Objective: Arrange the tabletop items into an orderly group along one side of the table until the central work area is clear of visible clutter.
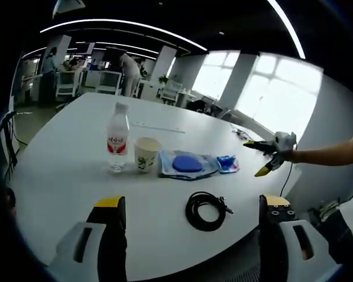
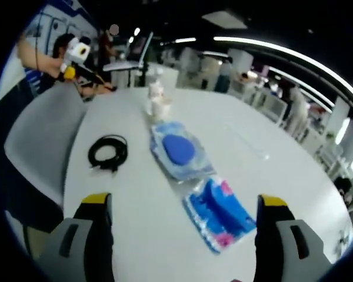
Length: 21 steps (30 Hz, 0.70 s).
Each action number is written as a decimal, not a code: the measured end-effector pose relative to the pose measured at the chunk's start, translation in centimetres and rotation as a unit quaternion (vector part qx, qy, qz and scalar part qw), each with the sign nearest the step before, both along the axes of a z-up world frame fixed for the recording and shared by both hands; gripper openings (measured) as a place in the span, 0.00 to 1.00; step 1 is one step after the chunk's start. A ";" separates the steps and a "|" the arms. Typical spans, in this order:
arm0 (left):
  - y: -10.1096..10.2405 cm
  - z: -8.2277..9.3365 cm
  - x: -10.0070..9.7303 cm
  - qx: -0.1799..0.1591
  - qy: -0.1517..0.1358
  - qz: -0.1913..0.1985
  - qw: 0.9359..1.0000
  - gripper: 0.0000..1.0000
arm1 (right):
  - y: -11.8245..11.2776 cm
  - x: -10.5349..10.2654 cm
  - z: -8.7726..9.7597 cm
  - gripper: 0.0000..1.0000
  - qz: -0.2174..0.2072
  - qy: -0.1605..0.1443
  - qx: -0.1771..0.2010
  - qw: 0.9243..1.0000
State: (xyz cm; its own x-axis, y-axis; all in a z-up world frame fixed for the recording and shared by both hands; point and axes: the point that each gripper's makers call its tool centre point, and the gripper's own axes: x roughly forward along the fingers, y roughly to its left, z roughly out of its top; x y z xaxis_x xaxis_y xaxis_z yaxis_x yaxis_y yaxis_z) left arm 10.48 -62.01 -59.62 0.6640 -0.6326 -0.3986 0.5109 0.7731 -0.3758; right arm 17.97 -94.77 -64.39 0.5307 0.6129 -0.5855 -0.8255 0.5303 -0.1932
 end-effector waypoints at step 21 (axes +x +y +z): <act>0.5 -0.9 0.9 -0.006 0.007 -0.011 1.000 0.94 | 2.4 -1.5 0.0 0.99 -0.041 0.018 0.039 0.998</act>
